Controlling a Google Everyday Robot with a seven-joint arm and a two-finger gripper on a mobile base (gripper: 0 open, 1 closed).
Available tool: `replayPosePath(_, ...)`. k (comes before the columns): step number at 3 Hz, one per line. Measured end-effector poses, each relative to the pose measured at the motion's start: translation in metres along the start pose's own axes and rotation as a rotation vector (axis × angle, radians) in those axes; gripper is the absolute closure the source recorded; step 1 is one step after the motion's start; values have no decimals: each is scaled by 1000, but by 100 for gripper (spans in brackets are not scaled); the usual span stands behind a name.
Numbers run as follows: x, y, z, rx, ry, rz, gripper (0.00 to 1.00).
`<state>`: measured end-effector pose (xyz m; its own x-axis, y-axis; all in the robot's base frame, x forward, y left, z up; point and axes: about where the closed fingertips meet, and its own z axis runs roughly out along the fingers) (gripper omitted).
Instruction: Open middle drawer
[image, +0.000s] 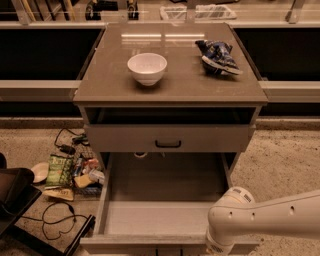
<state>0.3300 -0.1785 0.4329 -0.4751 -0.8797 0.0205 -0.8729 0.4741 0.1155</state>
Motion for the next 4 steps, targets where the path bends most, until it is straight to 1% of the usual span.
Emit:
replayPosePath(1, 0, 0, 0, 0, 0, 0, 50)
replayPosePath(2, -1, 0, -1, 0, 0, 0, 19)
replayPosePath(3, -1, 0, -1, 0, 0, 0, 0)
replayPosePath(4, -1, -1, -2, -1, -2, -1, 0)
